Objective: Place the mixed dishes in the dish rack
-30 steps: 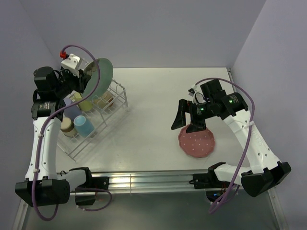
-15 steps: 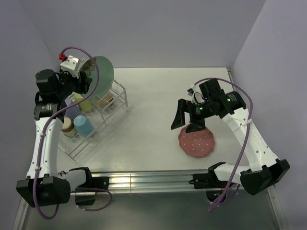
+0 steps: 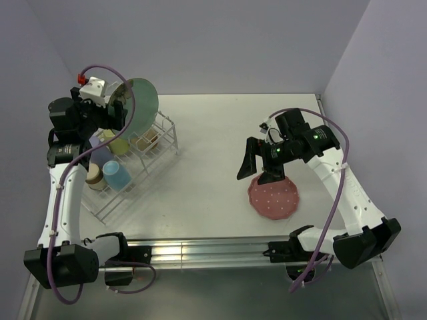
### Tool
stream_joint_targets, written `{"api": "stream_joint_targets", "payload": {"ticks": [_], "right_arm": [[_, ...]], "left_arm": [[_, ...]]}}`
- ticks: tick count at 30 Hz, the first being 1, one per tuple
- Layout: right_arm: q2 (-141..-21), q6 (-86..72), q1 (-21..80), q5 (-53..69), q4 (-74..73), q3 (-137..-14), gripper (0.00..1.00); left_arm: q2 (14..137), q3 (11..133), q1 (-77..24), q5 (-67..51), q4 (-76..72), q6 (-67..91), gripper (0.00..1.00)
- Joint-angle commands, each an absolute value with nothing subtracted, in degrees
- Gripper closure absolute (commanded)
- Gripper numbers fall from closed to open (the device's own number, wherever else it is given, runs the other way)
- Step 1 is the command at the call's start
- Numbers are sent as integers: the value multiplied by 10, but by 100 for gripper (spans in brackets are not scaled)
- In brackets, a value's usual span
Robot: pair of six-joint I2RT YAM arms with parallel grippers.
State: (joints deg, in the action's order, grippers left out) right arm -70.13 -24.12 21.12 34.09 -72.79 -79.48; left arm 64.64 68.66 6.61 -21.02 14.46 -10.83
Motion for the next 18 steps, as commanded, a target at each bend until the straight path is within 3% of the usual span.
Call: {"api": "stream_joint_targets", "payload": {"ticks": [1,10,18], "right_arm": [[-702,-231,214,345,-720,-815,2],[-724,-256,213,264,-733,-813,0],[-752,-266,213,291,-715,-823,0]], "left_arm": [[629,690,71,-181,121,-103,1],[615,682,91,-181,94,-57,1],[611,695,98,-250,89,-35,1]]}}
